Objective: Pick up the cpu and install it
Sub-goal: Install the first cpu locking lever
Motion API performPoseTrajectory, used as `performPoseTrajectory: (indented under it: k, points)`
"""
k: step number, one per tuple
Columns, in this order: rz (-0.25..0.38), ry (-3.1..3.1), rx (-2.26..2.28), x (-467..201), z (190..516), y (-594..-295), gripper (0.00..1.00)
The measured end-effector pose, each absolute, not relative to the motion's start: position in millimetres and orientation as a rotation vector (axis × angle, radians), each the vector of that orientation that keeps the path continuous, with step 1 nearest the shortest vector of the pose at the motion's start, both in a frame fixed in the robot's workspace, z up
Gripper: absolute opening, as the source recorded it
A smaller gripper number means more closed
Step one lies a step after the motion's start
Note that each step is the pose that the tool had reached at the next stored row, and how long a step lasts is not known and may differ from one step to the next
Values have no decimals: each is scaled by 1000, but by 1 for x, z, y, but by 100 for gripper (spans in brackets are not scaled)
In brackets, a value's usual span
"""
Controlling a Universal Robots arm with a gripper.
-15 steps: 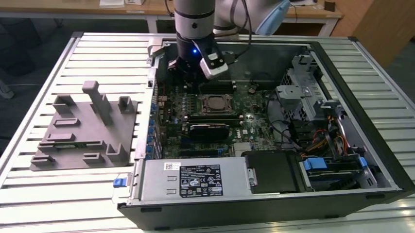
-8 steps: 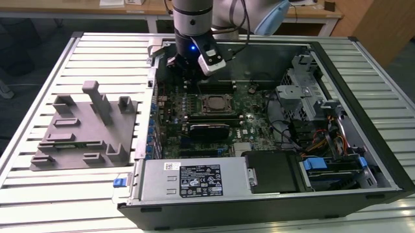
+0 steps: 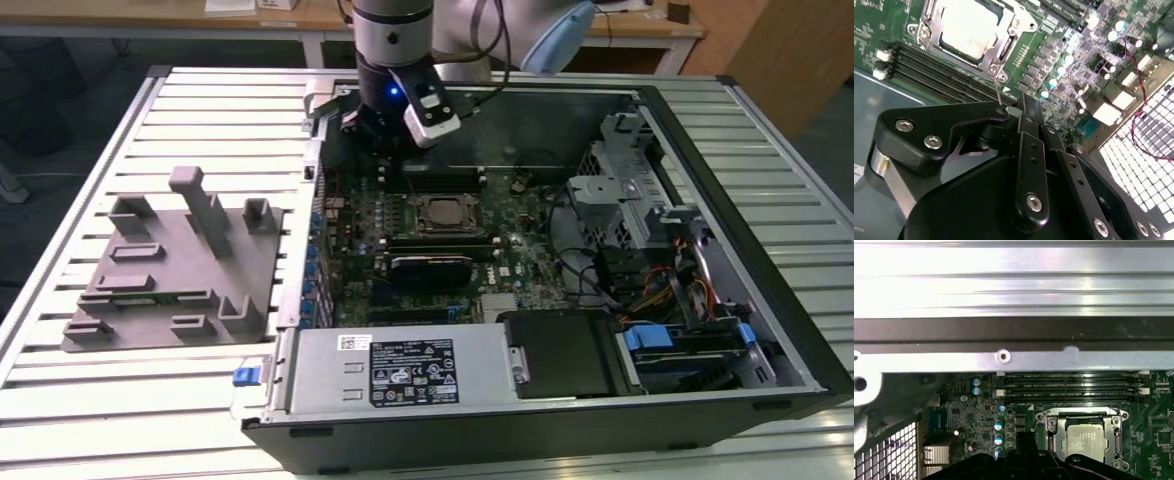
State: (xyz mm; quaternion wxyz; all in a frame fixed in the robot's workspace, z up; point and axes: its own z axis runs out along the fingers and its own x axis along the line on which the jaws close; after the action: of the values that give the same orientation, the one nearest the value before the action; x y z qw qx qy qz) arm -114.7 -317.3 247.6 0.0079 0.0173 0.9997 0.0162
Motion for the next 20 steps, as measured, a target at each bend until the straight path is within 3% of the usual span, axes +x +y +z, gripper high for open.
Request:
performPoseTrajectory:
  k: [20]
  points:
    - [51,3125,35,-119,255,-308,11]
